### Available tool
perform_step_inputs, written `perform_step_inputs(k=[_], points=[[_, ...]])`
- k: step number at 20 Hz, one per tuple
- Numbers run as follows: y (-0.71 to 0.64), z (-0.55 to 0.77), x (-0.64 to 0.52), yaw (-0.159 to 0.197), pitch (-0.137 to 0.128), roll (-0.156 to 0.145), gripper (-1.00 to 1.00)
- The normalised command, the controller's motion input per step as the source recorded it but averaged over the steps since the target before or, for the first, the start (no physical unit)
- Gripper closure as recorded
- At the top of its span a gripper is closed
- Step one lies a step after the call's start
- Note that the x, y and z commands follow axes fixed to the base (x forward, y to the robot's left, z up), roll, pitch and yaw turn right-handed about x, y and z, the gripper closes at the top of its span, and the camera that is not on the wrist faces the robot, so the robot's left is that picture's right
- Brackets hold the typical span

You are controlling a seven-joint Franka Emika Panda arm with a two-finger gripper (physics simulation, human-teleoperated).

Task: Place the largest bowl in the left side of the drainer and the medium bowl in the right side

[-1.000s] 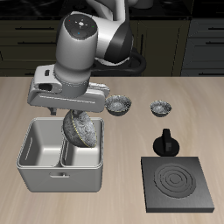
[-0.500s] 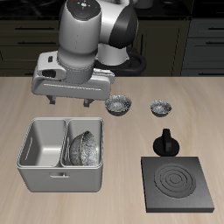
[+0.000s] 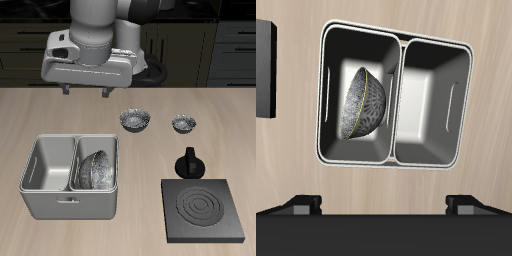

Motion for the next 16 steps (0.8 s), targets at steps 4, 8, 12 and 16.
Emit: perform_step_inputs(k=[4, 8, 12, 16], points=[[-0.06, -0.18, -0.24, 0.037, -0.025, 0.018, -1.0], [-0.31, -0.15, -0.39, -0.014, -0.062, -0.019, -1.0], [-0.02, -0.29, -0.39, 0.021, -0.008, 0.06, -1.0], [-0.07, -0.37, -0.67, -0.018, -0.035, 0.059, -1.0]])
